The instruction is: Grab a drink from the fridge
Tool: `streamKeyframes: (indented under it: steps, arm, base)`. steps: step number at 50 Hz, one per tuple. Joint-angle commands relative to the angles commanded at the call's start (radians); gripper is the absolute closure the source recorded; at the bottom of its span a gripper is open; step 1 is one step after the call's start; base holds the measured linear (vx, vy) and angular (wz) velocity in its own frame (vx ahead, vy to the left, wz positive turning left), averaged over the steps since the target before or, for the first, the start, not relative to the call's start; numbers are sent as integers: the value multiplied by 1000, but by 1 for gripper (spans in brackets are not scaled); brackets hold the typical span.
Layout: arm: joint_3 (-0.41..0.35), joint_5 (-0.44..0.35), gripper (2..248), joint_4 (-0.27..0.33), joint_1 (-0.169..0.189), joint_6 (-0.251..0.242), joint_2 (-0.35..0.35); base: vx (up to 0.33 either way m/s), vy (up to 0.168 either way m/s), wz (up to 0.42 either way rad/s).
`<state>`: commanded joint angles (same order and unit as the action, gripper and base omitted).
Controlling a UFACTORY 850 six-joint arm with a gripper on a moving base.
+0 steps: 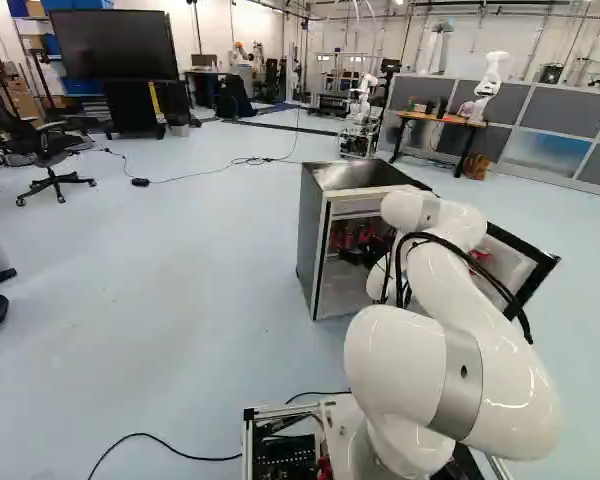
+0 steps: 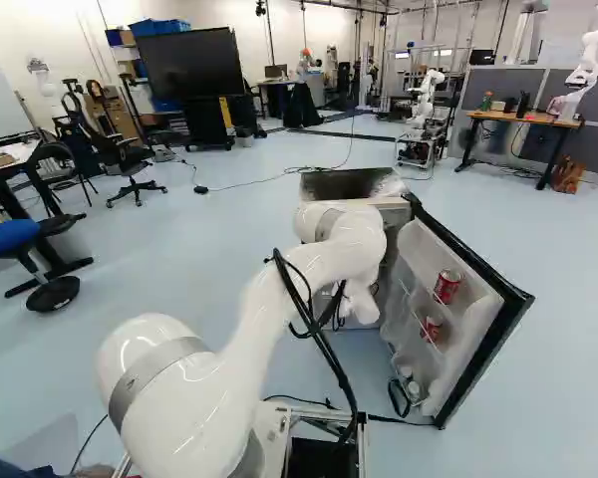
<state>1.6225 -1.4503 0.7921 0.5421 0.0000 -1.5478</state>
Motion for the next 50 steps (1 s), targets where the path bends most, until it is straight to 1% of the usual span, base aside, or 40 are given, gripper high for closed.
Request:
streamKeyframes:
  steps: [10,27,50]
  arm:
    - [48,0,3,0,3,0,-24]
    - [163,0,3,-1,-13,0,-83]
    - [201,0,3,-34,-23,0,-103]
  base:
    - [0,0,0]
    - [0,0,0]
    - [0,0,0]
